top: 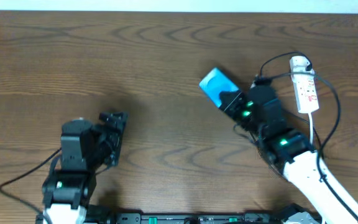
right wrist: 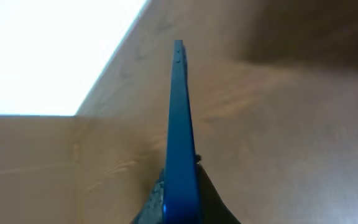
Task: Plug charger to phone and switch on socket
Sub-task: 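Open the left gripper and withdraw it, holding phone in right gripper, then bring the phone back to the left gripper and regrasp it there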
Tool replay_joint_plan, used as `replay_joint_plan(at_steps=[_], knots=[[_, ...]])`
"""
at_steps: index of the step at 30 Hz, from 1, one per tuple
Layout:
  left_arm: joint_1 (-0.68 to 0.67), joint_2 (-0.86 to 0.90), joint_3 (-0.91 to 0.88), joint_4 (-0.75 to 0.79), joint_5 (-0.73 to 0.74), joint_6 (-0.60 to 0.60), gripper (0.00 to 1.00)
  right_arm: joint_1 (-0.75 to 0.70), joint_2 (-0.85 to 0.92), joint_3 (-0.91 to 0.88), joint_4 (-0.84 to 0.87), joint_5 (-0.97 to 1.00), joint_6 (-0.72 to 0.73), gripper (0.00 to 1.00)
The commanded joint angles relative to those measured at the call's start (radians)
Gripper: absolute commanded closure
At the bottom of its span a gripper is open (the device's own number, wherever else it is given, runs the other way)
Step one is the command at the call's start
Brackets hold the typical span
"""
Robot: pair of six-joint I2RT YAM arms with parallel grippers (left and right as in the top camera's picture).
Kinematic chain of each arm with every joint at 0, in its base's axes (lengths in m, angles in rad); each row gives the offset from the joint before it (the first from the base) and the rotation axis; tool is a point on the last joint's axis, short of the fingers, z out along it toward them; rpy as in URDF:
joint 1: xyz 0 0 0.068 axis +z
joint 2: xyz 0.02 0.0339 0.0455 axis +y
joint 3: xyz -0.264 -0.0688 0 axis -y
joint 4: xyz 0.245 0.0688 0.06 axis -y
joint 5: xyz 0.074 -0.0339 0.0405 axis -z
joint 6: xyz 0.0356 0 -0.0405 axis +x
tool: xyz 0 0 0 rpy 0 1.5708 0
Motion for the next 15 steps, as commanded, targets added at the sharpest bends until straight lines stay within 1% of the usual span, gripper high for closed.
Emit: replay_joint_plan(at_steps=[1, 4, 7, 8, 10, 13, 14, 15], knots=[[0.0, 0.137, 0.005, 0.082, 0.099, -0.047, 0.0, -0.152, -0.01, -0.014, 0.1, -0.434, -0.24, 0.99], [0.0, 0.243, 0.005, 0.127, 0.172, -0.047, 0.0, -0.272, -0.01, -0.08, 0.184, -0.641, -0.276, 0.99], [0.0, 0.333, 0.005, 0.167, 0.248, -0.047, 0.0, -0.364, -0.01, -0.193, 0.285, -0.744, -0.267, 0.99], [0.0, 0.367, 0.005, 0.192, 0.283, -0.046, 0.0, -0.396, -0.008, -0.256, 0.338, -0.769, -0.229, 0.99], [0.0, 0.418, 0.005, 0.257, 0.35, -0.038, 0.0, -0.418, -0.005, -0.321, 0.399, -0.771, -0.154, 0.99], [-0.009, 0.486, 0.005, 0.415, 0.453, -0.034, 0.0, -0.417, 0.006, -0.425, 0.569, -0.767, 0.003, 0.99], [-0.016, 0.497, 0.005, 0.457, 0.469, -0.031, 0.0, -0.412, 0.008, -0.438, 0.601, -0.766, 0.026, 0.99], [-0.037, 0.515, 0.005, 0.536, 0.487, -0.031, 0.0, -0.396, 0.014, -0.465, 0.679, -0.743, 0.08, 0.99]])
